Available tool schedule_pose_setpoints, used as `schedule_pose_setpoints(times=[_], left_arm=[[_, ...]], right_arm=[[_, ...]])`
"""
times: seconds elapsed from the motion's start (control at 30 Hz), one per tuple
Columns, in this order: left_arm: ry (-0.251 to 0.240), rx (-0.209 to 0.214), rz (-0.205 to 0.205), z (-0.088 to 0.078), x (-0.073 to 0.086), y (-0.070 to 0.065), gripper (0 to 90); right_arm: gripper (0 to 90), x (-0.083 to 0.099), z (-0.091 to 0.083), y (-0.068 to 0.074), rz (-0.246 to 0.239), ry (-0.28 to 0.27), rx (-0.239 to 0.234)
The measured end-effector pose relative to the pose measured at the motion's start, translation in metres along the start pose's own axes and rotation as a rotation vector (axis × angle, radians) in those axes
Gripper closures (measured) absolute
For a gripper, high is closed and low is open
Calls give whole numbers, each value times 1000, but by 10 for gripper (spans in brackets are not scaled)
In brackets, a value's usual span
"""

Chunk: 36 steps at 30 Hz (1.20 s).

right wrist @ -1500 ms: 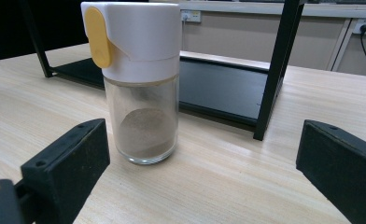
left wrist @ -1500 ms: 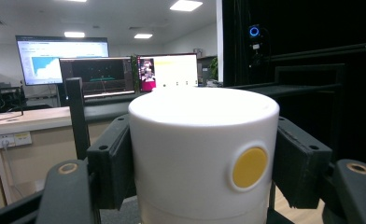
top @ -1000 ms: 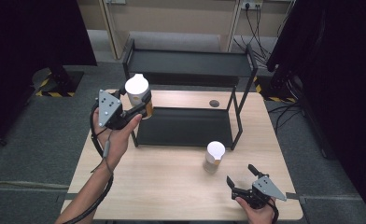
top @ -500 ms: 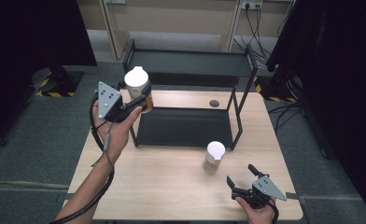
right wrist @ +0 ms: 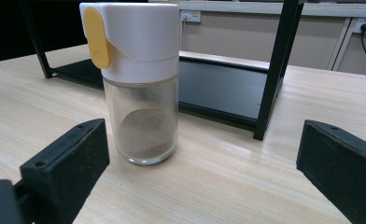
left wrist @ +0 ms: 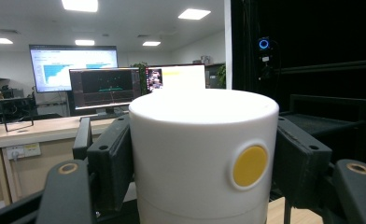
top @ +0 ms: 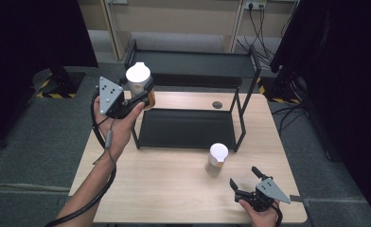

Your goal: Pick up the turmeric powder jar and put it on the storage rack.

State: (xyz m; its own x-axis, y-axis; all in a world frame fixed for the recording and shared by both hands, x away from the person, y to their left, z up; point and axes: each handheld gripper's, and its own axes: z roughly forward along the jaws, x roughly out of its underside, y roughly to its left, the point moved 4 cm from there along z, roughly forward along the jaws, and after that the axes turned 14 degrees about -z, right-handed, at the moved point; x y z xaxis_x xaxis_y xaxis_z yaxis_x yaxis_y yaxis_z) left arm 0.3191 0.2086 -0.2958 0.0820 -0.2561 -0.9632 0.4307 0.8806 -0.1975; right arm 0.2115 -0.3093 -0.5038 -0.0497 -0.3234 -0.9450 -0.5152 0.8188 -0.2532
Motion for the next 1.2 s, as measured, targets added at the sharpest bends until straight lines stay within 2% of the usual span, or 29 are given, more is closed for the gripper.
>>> schedule_pose_setpoints(times=[1.2], left_arm=[[-23, -28, -14, 30, -37, -7, 306]], right_arm=[[29, 0, 0, 0, 2, -2, 0]])
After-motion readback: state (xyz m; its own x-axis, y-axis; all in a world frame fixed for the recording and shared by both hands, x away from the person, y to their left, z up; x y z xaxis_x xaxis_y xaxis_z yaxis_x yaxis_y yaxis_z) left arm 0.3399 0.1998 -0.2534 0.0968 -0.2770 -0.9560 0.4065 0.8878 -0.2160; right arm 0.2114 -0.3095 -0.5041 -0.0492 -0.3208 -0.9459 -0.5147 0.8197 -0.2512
